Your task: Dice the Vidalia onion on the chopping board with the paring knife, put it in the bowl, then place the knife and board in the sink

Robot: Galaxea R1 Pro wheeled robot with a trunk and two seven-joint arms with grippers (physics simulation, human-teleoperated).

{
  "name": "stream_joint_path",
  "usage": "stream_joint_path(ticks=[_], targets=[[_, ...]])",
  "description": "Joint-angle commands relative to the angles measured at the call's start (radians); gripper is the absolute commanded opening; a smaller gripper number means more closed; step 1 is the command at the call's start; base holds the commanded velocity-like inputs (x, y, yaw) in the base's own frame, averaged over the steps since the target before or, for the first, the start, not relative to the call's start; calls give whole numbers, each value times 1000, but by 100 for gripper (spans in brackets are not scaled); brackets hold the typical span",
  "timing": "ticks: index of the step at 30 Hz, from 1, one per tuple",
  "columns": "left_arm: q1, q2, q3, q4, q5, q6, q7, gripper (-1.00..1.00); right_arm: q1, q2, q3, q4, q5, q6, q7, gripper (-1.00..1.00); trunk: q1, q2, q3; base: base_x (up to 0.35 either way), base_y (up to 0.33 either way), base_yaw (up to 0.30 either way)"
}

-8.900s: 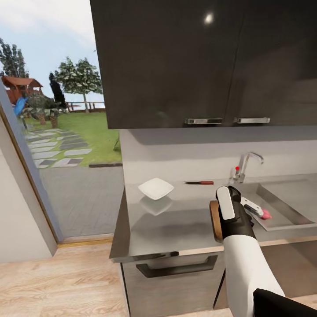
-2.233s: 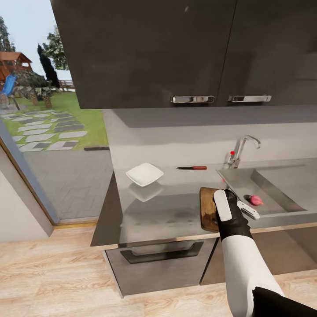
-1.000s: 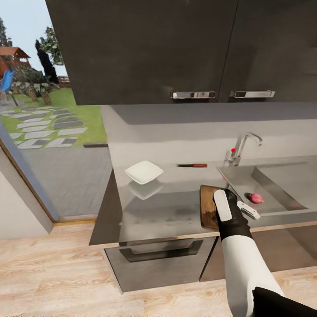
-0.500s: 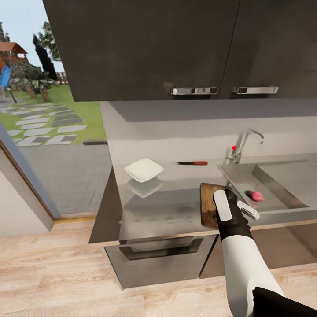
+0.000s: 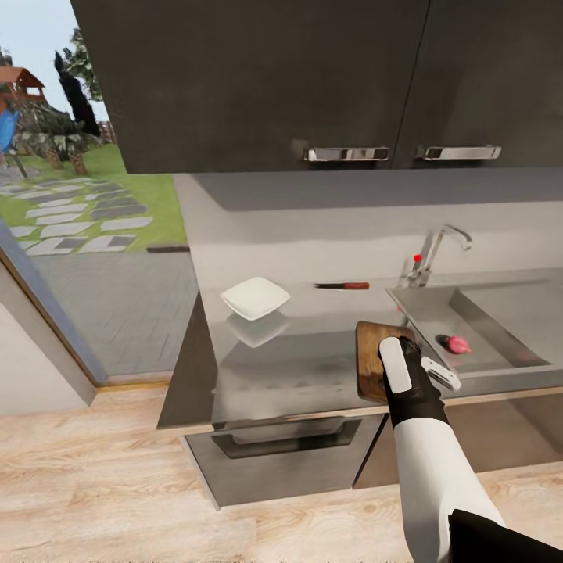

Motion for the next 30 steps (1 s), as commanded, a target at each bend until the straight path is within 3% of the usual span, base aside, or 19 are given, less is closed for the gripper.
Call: stream_joint_path(ticks=[1,20,30], targets=[[0,0,0,-1,0,-2,0,100,-1,1,-2,-1,-3,10,-5,100,1,-2,-3,0,0,0],[0,0,1,-1,0,-2,0,100,-1,1,-2,0,-3,10,-5,100,1,-2,-28,1,0,0],[0,0,1,-1,0,-2,0,100,-1,1,-2,0,-3,10,-5,100,1,-2,-41,116,82,0]])
